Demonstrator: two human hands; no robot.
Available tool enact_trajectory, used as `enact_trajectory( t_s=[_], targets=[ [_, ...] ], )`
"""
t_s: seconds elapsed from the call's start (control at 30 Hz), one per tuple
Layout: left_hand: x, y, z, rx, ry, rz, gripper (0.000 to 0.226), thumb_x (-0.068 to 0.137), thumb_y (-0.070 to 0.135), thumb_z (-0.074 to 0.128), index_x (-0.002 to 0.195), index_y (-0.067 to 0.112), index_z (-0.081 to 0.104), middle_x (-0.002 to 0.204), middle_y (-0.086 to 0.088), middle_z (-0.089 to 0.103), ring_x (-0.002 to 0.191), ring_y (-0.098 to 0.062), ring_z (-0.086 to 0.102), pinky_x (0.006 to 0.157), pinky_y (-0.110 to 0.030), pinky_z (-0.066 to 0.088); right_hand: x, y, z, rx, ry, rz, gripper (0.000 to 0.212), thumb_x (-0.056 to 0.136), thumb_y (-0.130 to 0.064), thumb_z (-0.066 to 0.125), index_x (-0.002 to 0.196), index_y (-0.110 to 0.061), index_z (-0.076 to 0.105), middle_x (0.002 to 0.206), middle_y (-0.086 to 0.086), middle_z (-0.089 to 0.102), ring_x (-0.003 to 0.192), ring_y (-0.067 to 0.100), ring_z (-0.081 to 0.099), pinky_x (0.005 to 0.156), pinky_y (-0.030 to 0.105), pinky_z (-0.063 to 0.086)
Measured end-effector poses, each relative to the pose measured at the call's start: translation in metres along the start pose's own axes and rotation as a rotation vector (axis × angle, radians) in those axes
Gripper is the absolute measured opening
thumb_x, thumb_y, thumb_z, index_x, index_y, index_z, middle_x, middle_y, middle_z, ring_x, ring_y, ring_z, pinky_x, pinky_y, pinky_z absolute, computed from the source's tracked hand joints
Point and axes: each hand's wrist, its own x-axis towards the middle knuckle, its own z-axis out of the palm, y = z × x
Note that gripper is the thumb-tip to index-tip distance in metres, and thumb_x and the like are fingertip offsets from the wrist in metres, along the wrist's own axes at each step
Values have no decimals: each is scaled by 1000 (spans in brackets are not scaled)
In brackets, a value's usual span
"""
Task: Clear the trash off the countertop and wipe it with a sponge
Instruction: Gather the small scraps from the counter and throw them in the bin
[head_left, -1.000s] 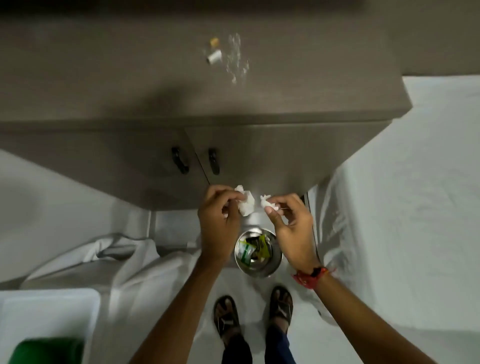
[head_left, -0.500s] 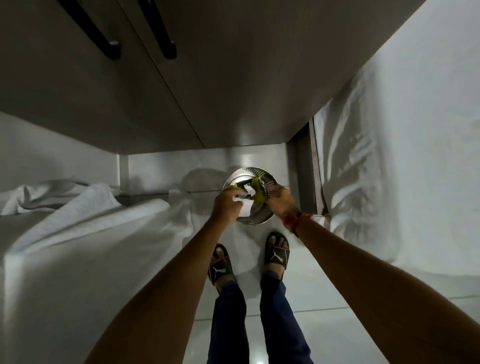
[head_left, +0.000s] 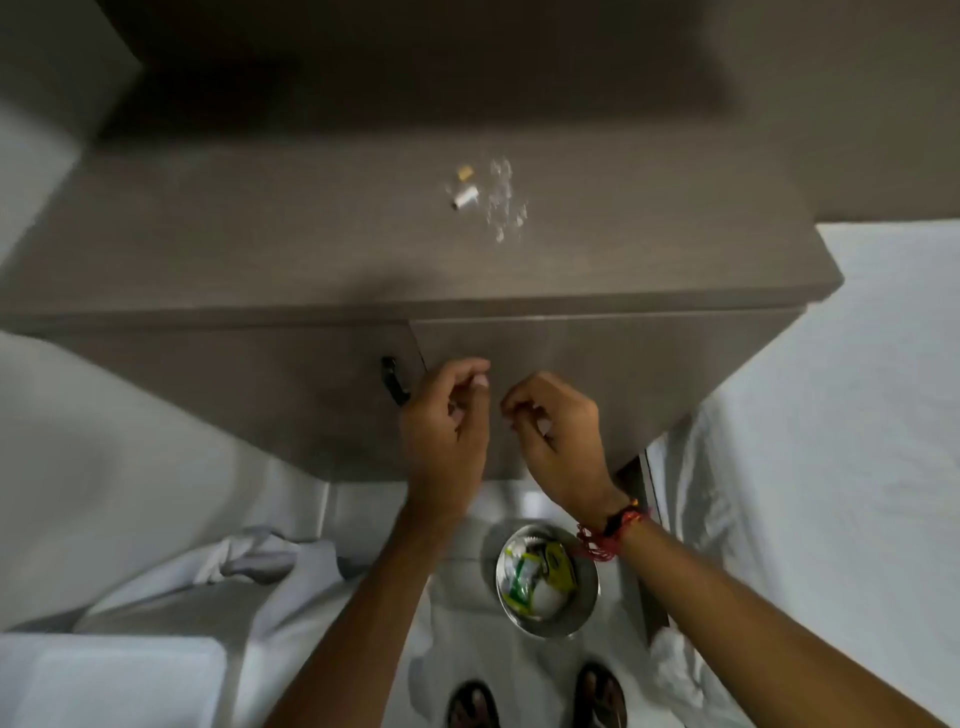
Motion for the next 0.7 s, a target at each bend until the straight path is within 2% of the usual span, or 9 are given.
enact_trajectory(
  t_s=[0.07,0.17,0.23,0.33,0.43,0.53,0.7],
  targets=[
    [47,45,-16,7,101,147,17,96,24,58,106,32,69,86,10,71,75,-8,69,66,-19,56,40,-45,-10,54,100,-102,20,82,8,53,80,-8,65,79,1,64,69,18,63,60,35,52],
    [124,88,-35,134,202,227,15,94,19,60,104,21,71,88,7,69,74,-5,64,67,-19,55,105,-90,-21,60,181,-106,20,85,11,53,83,-5,66,86,5,66,79,20,64,70,34,53],
    [162,100,-31,318,91,142,18,95,19,61,111,17,70,101,0,72,82,-7,63,73,-25,57,147,-99,-28,-57,186,-85,23,84,9,54,92,-5,70,96,6,69,91,18,64,83,31,53],
    [190,99,-14,576,-149,20,23,93,31,67,113,19,70,112,-3,68,90,-13,61,70,-23,49,198,-91,-35,-323,29,-50,31,93,-2,52,117,-9,70,116,8,66,112,26,58,98,37,48],
    [195,91,-4,720,-223,48,25,91,36,70,111,21,73,114,-4,62,103,-20,60,82,-35,55,224,-75,-34,-532,-118,-90,34,98,-16,50,127,-20,67,120,5,62,112,28,52,93,39,50],
    [195,89,-3,781,-171,140,15,90,29,71,101,20,75,107,-3,62,101,-20,61,80,-37,58,234,-70,-30,-655,-247,-221,34,95,-17,53,124,-27,68,114,1,61,106,25,52,86,37,51],
    [192,78,-3,809,-96,227,13,94,20,66,104,13,69,116,-6,59,108,-20,59,81,-32,56,243,-71,-29,-806,-226,-362,21,90,-19,58,104,-23,74,102,-1,64,100,25,55,76,38,52]
  ],
)
